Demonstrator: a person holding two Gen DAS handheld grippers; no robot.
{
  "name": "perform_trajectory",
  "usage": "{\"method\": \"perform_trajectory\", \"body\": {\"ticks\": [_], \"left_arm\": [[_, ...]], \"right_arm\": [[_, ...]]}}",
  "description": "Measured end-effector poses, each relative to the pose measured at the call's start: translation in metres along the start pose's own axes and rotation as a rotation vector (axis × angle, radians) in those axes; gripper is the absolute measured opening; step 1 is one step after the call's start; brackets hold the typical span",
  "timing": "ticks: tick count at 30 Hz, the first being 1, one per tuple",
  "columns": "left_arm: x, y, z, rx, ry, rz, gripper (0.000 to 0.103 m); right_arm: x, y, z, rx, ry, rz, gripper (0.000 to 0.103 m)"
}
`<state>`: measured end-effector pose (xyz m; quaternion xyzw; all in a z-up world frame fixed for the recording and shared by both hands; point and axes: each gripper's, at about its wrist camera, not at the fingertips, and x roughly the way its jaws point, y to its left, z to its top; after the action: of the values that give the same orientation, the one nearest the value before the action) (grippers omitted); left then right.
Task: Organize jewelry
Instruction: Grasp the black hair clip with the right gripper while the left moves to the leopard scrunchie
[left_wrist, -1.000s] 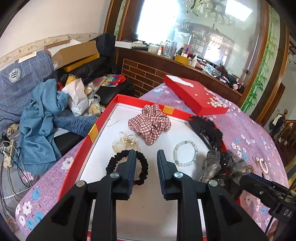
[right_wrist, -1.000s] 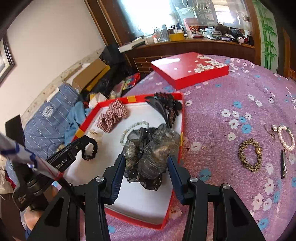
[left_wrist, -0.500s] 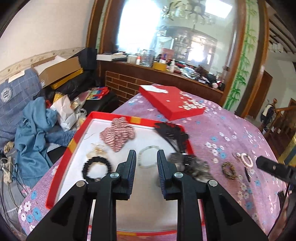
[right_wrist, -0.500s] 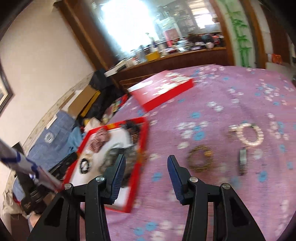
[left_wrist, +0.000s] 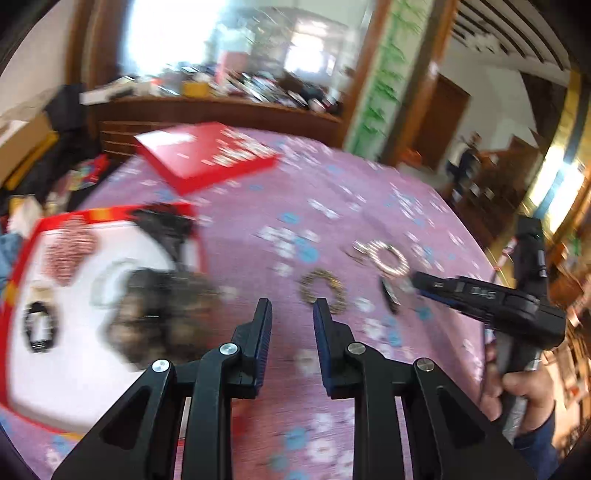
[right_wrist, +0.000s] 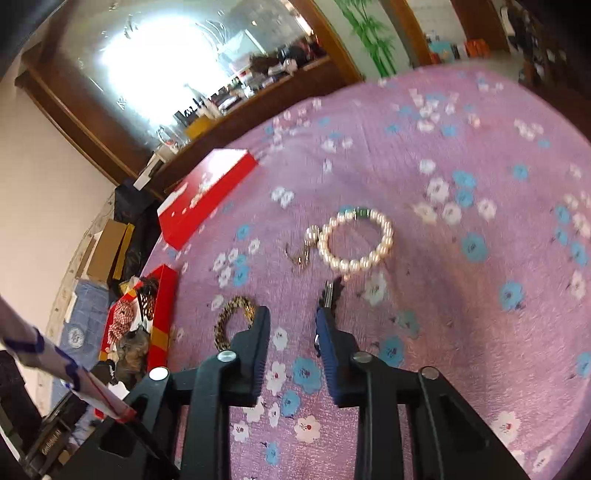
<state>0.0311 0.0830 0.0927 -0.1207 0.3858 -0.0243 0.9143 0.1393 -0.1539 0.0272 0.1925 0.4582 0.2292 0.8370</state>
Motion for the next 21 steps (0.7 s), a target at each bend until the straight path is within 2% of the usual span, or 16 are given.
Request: {"method": "perform_trajectory", "body": {"ticks": [3, 7, 9, 16, 17, 18, 19, 21], "left_arm": [[0.03, -0.015, 0.006, -0.004, 0.062, -0.012, 0.022], [0.063, -0.017, 0.012, -0.052, 0.127, -0.009, 0.021], [0.072, -0.017, 0.013, -0.055, 0.134, 0.002, 0.021], [0.085, -0.011, 0.011, -0.061, 0.154, 0.014, 0.021], [0.088, -0.011, 0.011, -0.061, 0.158, 0.014, 0.021], [0.09, -0.01, 0.011, -0.063, 0.162, 0.014, 0.021], [0.092, -0.009, 0.012, -0.064, 0.165, 0.012, 0.021], [0.095, -0.008, 0.013, -0.069, 0.167, 0.014, 0.021]], "right_arm": [[0.003, 0.0, 0.0, -0.018, -0.001, -0.025, 0.027], [0.012, 0.003, -0.004, -0.062, 0.012, -0.077, 0.026], [0.015, 0.003, -0.005, -0.079, 0.022, -0.085, 0.027], [0.038, 0.011, -0.009, -0.178, 0.054, -0.21, 0.026], [0.041, 0.011, -0.01, -0.185, 0.062, -0.216, 0.024], [0.043, 0.011, -0.011, -0.199, 0.065, -0.228, 0.016], [0.044, 0.013, -0.012, -0.23, 0.065, -0.258, 0.014], [0.042, 0.013, -0.012, -0.236, 0.071, -0.265, 0.013]]}}
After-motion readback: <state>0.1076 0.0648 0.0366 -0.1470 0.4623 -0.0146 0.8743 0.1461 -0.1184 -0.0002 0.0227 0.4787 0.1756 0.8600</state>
